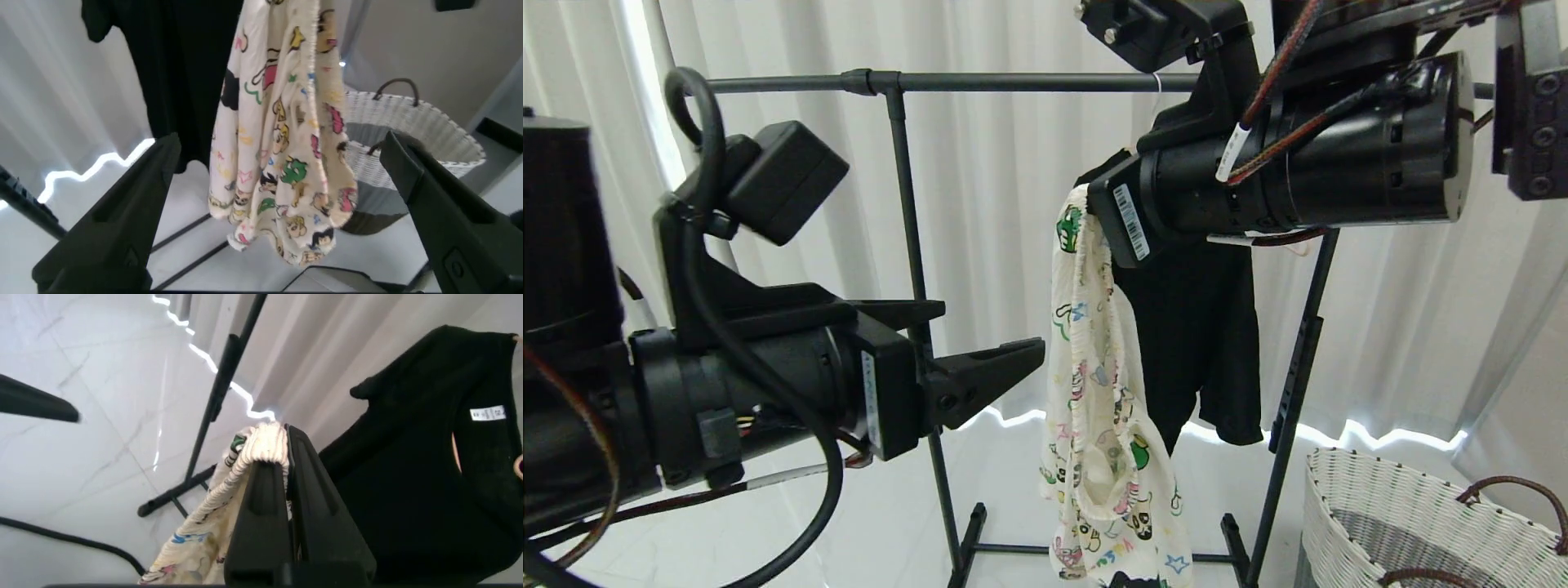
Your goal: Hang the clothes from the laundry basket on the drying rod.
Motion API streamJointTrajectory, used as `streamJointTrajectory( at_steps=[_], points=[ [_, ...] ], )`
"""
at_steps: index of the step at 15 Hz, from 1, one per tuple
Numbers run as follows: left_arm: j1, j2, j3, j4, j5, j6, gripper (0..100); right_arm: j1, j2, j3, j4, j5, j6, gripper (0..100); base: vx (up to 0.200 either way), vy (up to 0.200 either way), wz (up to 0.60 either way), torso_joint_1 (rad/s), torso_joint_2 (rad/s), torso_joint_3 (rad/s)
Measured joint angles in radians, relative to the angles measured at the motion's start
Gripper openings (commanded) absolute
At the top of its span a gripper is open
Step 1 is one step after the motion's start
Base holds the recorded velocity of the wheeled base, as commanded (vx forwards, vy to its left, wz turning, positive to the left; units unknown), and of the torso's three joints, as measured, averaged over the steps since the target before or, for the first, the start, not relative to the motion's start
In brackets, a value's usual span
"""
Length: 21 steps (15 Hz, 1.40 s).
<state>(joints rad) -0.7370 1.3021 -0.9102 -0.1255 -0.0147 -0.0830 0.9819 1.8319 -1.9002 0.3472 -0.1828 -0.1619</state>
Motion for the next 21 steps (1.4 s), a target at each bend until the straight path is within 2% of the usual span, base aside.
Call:
streamJointTrajectory(
  at_steps=[5,8,17,21],
  points=[
    [-0.002,0.142,-0.076,0.000,0.076,0.000,100,0.005,0.005,-0.025,0.002,0.000,0.000,0,0.000,0.000,0.00,0.000,0.00,0.000],
    [-0.001,0.199,-0.060,0.000,0.213,-0.002,100,0.006,-0.002,-0.026,0.004,-0.001,0.000,0,0.000,0.000,0.00,0.000,0.00,0.000],
    [-0.014,0.117,0.188,0.000,0.230,-0.001,100,-0.007,-0.048,-0.027,0.012,-0.003,0.000,0,0.000,0.000,0.00,0.000,0.00,0.000],
    [-0.016,0.089,0.213,-0.005,0.230,-0.001,100,-0.027,-0.071,-0.020,0.036,-0.005,0.000,0,0.000,0.000,0.00,0.000,0.00,0.000]
  ],
)
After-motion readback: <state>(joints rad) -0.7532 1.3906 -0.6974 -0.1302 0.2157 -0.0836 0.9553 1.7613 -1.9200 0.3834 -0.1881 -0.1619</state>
